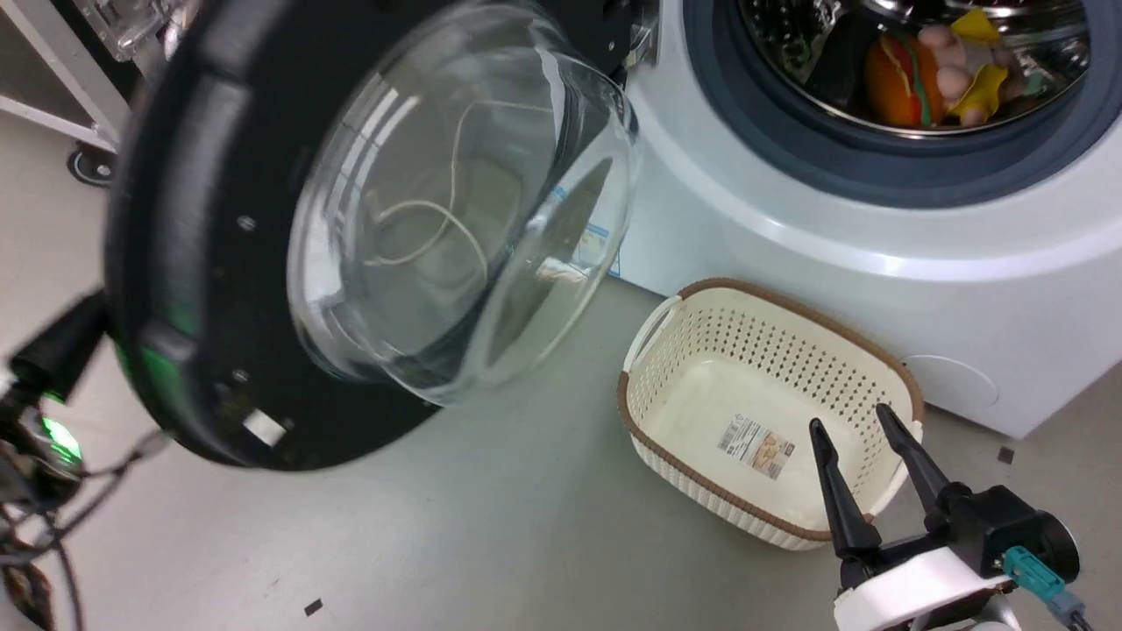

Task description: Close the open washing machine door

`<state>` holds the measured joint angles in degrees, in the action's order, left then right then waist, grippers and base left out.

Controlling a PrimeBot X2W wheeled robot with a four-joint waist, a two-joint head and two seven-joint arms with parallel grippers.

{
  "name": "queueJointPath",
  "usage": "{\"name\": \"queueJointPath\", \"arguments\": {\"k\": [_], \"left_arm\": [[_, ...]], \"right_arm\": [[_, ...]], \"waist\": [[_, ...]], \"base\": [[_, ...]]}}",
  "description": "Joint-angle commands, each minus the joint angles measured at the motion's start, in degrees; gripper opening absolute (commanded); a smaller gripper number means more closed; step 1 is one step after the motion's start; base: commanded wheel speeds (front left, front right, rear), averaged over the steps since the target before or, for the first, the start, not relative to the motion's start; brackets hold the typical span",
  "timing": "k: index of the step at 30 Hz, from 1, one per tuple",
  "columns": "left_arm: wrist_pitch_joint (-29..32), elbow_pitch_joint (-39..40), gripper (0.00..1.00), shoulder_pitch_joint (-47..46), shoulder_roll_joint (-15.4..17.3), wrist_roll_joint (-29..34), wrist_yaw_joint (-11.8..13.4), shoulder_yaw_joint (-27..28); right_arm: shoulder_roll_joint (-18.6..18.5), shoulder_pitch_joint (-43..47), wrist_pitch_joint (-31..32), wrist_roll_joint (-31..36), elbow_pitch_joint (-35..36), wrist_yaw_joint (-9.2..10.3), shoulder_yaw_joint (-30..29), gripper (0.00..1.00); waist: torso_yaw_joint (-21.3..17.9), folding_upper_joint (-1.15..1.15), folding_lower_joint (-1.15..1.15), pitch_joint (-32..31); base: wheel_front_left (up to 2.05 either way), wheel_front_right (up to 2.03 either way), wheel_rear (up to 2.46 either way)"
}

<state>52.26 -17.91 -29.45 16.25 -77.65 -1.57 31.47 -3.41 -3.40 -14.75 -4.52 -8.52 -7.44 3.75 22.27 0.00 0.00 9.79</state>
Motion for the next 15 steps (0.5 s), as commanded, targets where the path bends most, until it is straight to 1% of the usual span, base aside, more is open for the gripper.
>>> {"name": "queueJointPath", "arguments": {"k": [1,4,9,12,15], "left_arm": [[2.0,1.1,0.0,2.1,-1.7,-0.7,0.1,-1.4],[4.9,4.1,0.0,5.0,-4.1,-1.9,0.1,-3.0],[8.1,10.5,0.0,11.0,-9.3,-3.0,0.6,-6.3],[7.9,14.2,0.0,14.7,-11.8,-3.7,1.2,-8.4],[7.4,17.3,0.0,19.2,-13.0,-5.2,1.4,-11.7]], "right_arm": [[0.3,0.1,-0.2,0.1,-0.1,-0.05,-0.8,1.0],[0.4,0.3,-0.2,-0.1,-0.3,-0.05,-2.1,1.0],[0.5,1.0,-0.2,-1.0,-0.8,-0.05,-4.4,1.0],[0.5,1.7,-0.2,-2.1,-0.9,-0.05,-5.6,1.0],[0.5,2.4,-0.2,-2.8,-1.1,-0.05,-7.1,1.0]], "waist": [[-0.4,0.0,0.0,-0.9],[-0.7,0.0,0.0,-2.0],[-1.6,0.0,0.0,-4.6],[-2.5,0.0,0.0,-6.5],[-3.8,0.0,0.0,-8.2]], "base": [[0.0,0.0,0.0],[0.0,0.0,0.0],[0.0,0.0,0.0],[0.0,0.0,0.0],[0.0,0.0,0.0]]}}
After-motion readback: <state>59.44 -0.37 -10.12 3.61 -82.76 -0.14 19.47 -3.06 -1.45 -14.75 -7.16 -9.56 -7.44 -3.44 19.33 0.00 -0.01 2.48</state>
